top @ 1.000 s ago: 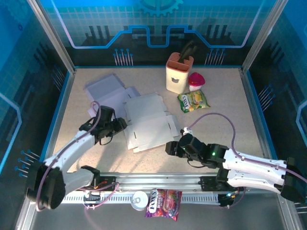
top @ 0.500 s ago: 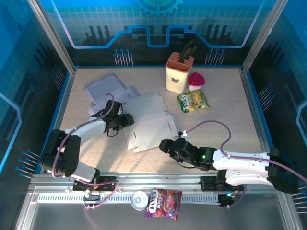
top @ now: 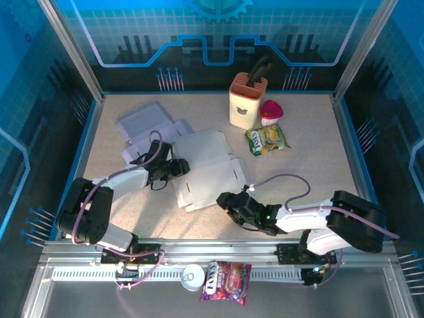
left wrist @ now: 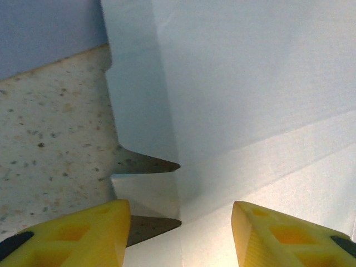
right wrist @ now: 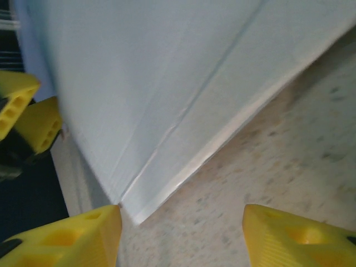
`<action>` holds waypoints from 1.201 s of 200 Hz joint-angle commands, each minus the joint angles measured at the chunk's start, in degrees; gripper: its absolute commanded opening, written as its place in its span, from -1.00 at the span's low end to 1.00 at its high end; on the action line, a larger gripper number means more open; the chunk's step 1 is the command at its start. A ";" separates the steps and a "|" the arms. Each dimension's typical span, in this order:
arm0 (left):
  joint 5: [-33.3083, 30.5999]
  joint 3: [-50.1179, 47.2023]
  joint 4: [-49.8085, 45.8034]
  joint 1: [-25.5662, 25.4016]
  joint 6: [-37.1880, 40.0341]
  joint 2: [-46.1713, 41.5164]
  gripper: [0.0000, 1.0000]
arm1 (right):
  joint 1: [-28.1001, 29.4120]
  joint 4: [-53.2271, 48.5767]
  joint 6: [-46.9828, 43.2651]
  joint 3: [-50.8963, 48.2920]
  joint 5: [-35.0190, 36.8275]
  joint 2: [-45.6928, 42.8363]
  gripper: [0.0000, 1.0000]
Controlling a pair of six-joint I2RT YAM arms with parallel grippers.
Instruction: Fold the paper box
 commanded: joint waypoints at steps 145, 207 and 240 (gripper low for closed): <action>0.23 -1.47 0.95 -3.98 -2.24 -1.18 -0.05 | -1.22 -13.28 2.84 1.18 6.15 -9.61 0.13; 0.10 -1.24 0.86 -4.81 -2.67 -1.21 -0.05 | -3.12 -9.56 4.16 0.64 4.26 -7.09 0.12; 0.05 -1.12 0.60 -5.25 -2.75 -1.21 -0.05 | -4.37 -8.73 3.52 1.60 3.26 -5.97 0.12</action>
